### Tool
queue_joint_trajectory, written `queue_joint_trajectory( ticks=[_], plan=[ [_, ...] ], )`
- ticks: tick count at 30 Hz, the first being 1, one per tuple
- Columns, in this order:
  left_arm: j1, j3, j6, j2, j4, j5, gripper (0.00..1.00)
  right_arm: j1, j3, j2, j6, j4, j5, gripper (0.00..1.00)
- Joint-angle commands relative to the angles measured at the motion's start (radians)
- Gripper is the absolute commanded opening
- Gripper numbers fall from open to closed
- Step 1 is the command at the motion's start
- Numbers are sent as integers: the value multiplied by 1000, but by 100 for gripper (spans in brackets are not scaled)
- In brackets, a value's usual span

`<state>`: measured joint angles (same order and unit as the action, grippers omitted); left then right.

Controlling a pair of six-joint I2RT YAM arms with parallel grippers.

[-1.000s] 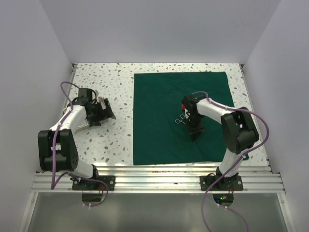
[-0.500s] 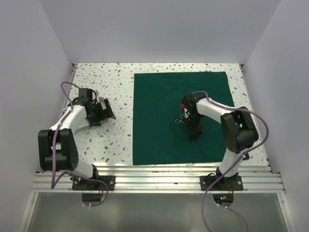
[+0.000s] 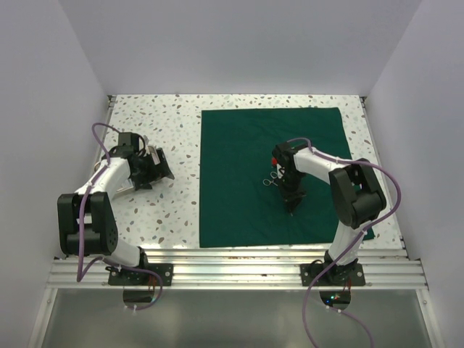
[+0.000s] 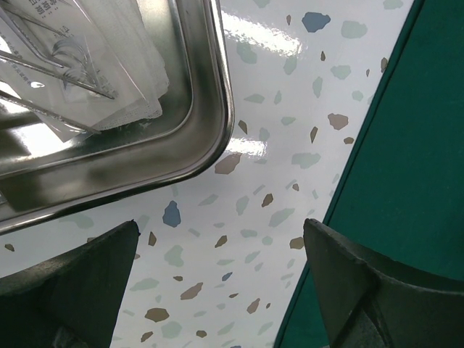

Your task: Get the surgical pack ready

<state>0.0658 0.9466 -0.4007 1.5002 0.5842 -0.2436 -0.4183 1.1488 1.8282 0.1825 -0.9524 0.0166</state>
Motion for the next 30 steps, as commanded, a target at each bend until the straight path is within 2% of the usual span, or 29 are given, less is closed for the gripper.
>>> queue_joint_trajectory(
  ticks=[1, 11, 15, 18, 19, 21, 22, 23, 25, 26, 30],
  plan=[
    [5, 26, 11, 6, -24, -17, 99, 1, -1, -6, 3, -8, -14, 6],
    [6, 30, 10, 5, -18, -19, 99, 1, 104, -23, -3, -101, -63, 6],
    [6, 34, 8, 9, -21, -45, 99, 0, 161, -33, -9, -147, -61, 0],
    [5, 35, 10, 25, -47, -129, 99, 0, 202, -40, -17, -158, -20, 0],
    [2, 32, 4, 26, -59, -210, 99, 1, 209, -44, -21, -158, 29, 0],
    [2, 20, -22, 17, -131, -305, 99, 0, 216, -59, -28, -129, 106, 0],
    [2, -17, -73, 6, -176, -432, 99, 1, 226, -69, -26, -115, 190, 0],
    [-1, -41, -107, -4, -286, -486, 99, 0, 233, -82, -23, -103, 230, 0],
    [-14, -109, -218, -43, -393, -587, 96, -5, 256, -90, 1, -80, 307, 0],
    [-33, -127, -249, -58, -497, -603, 95, -19, 265, -102, 11, -56, 368, 0],
    [-84, -184, -397, -87, -696, -649, 86, -94, 305, -119, 64, 26, 489, 0]
  ],
)
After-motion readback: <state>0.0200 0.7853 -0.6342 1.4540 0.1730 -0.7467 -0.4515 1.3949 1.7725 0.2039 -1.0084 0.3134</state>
